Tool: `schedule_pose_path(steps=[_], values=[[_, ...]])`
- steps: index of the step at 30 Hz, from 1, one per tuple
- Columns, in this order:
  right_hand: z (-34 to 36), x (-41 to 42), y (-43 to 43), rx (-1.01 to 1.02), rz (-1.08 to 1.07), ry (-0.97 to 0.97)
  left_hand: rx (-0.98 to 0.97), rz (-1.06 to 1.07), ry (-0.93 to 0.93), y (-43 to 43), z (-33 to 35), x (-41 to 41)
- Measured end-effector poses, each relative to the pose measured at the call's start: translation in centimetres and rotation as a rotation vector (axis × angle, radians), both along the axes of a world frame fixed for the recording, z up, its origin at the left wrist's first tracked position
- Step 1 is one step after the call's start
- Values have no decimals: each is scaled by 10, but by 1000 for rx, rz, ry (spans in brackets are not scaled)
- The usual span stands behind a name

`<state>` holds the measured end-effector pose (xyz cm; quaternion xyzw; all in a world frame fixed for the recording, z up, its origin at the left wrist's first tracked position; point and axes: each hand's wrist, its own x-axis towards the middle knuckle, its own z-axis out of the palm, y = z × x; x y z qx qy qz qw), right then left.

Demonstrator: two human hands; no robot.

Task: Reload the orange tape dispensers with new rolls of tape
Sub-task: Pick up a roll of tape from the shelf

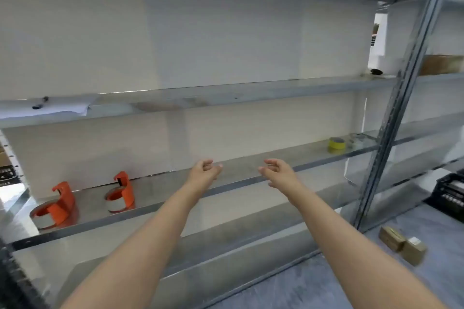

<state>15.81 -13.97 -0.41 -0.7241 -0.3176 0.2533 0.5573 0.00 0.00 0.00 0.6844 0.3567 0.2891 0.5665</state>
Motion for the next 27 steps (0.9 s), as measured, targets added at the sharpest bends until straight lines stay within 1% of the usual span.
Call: schedule_pose_path(steps=[4,12,22,27], values=[[-16,13,-28,-36,-79,38,-40,-90,57,-11,-26,28],[-73,52,-89,-129,-278,107,-108,-251,169,-60,-81,92],[-85,140,-147,-147,-334,111,-129,-321,177,-124,-93,205],[-91,187,-168,-147,-336,113,-141,-318,163,-144,-106,257]])
